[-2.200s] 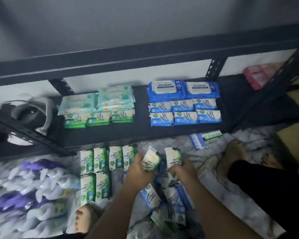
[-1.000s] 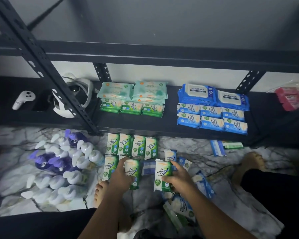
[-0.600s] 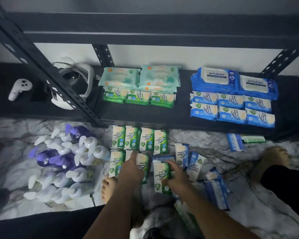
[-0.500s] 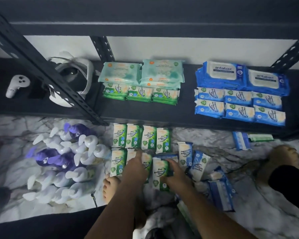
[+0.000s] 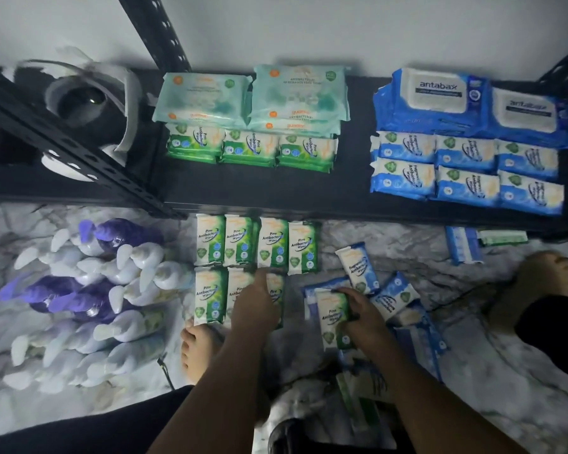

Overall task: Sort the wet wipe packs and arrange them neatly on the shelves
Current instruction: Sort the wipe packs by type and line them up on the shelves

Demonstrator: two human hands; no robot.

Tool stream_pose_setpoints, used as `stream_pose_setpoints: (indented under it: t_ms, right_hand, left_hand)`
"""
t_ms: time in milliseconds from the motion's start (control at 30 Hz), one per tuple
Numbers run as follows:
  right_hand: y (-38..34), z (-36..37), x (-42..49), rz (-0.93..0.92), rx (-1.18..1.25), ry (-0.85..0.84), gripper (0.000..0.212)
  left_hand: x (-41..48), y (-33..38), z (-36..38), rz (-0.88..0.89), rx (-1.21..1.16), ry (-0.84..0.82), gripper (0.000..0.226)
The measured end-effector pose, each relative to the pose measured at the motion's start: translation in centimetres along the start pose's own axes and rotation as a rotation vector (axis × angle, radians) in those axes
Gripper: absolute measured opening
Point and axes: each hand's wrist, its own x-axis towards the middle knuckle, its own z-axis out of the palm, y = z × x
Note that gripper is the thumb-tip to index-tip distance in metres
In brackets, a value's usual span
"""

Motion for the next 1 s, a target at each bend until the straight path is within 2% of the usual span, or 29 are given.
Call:
stream_pose_setpoints:
  t_ms: [133, 233, 433, 533, 633, 700, 800, 900, 1000]
  right_hand:
    - [0.2, -1.4, -0.2, -0.004, 0.000, 0.102, 0.081]
    - [-1.0, -1.3, -0.6, 0.032, 0.070, 0.208, 0.073]
    - [-2.9, 3.0, -0.9, 0.015, 0.004, 0.006, 0.074]
    - [-3.3, 5.0, -0.2, -0.020, -0.134, -0.026, 0.074]
    - [-3.3, 5.2, 0.8, -0.057, -0.278, 0.086, 0.071]
    - [-3.0, 5.0, 1.2, -0.084, -0.333, 0.130, 0.072]
    - [-3.3, 5.3, 1.1, -0.134, -0.478, 0.179, 0.072]
    - [-3.2, 6.1, 1.4, -0.191, -0.758, 0.204, 0.070]
    - [-3.9, 6.7, 2.0, -0.184, -0.912, 0.248, 0.047]
  left_hand:
    - [0.0, 0.0, 0.1, -0.011, -0.023, -0.018, 0.066]
    - [0.0, -0.1, 0.2, -0.008, 0.000, -0.021, 0.067]
    - [0.3, 0.0, 0.9, 0.018, 0.119, -0.029, 0.070]
    - [1.1, 0.1, 0.9, 0.054, 0.271, -0.047, 0.066]
    - [2.0, 0.3, 0.6, 0.080, 0.466, -0.076, 0.069]
    - [2.5, 0.1, 0.6, 0.080, 0.539, -0.071, 0.062]
    - [2.9, -0.3, 0.7, 0.088, 0.585, -0.051, 0.059]
    - [3.0, -0.5, 0.9, 0.107, 0.570, -0.066, 0.067]
    - [3.1, -0.7, 0.8, 0.104, 0.540, -0.072, 0.068]
